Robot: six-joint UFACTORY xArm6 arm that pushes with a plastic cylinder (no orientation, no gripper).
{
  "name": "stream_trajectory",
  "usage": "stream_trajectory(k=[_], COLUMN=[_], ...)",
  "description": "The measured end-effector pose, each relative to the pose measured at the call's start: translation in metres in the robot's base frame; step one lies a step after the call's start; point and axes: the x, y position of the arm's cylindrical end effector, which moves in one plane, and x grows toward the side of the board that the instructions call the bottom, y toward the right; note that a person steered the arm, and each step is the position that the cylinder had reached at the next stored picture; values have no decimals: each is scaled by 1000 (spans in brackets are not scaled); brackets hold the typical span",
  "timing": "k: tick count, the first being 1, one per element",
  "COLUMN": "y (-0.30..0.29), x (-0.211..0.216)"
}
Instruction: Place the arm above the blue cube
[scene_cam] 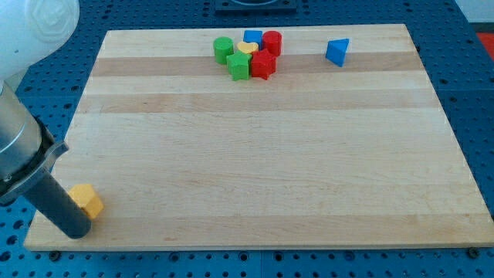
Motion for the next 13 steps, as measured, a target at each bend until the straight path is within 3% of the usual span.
stream_trajectory(k=[1,2,3,6,8,9,11,13], y=[41,122,175,152,146,137,143,219], x=[5,-2,-47,-261,-323,-386,-398,-400])
